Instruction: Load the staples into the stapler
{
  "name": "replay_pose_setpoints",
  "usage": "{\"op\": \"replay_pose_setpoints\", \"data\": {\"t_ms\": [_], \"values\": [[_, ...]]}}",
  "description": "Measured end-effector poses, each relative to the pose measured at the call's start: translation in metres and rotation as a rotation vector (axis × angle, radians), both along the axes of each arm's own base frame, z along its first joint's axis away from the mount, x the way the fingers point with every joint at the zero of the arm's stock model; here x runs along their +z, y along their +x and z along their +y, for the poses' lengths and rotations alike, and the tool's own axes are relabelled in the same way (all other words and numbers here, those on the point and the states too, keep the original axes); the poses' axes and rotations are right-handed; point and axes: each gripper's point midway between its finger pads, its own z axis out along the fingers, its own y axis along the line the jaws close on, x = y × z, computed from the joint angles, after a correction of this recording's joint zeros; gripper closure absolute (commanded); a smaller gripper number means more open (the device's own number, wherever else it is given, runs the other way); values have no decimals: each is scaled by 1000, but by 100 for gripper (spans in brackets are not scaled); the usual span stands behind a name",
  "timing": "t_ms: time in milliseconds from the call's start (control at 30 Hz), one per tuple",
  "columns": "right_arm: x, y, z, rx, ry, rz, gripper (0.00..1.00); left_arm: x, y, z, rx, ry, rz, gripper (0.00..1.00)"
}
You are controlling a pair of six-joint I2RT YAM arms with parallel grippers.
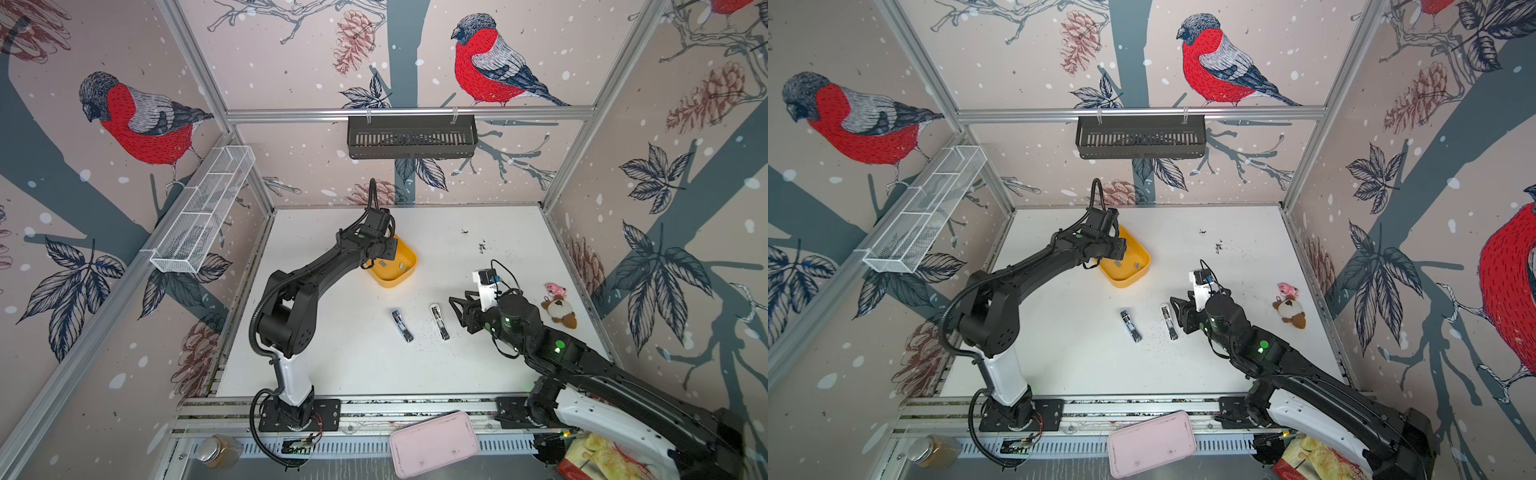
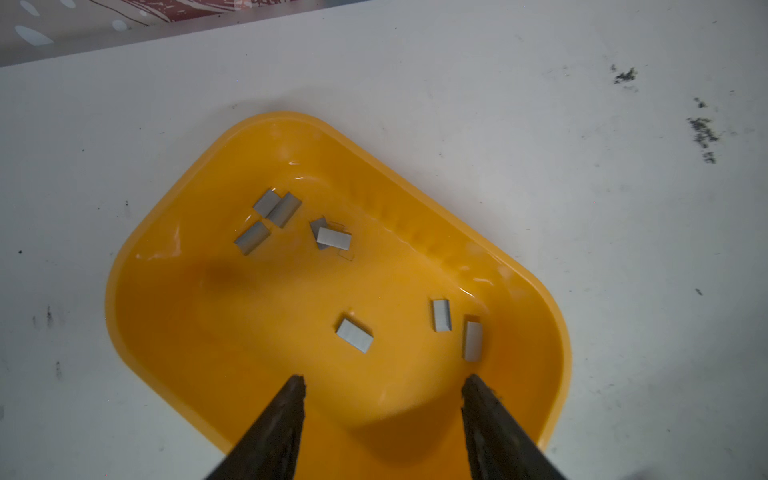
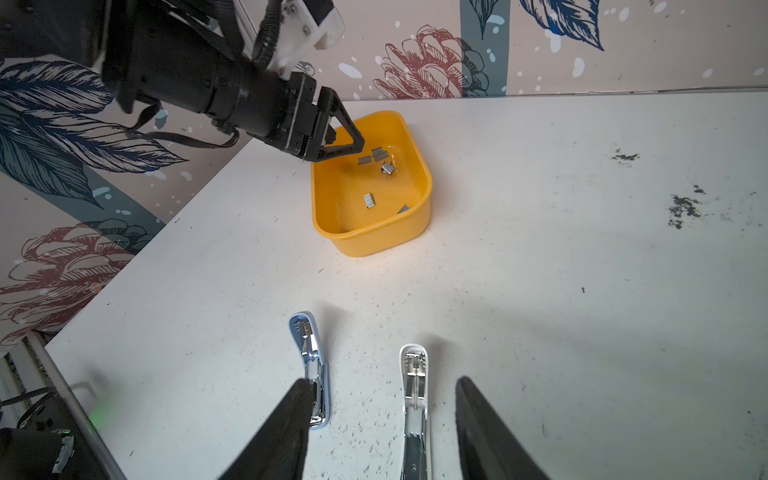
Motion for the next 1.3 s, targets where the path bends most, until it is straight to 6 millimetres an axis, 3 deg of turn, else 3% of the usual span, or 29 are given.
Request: {"op": "replay_pose_setpoints", "data": {"t_ms": [233,433,733,1300], "values": [[1,0,0,1,-1,3,43,-44,29,7,-15,76,54,39],[3,1,-1,-5,-5,5,43,-62,41,5,-43,88,69,41],[-3,1,-3,-13,-14,19,42,-78,60,-1,-89,98,64,43],[0,5,-10,-46,-30,17,41,-98,73,-9,-129,81,75,44]]}}
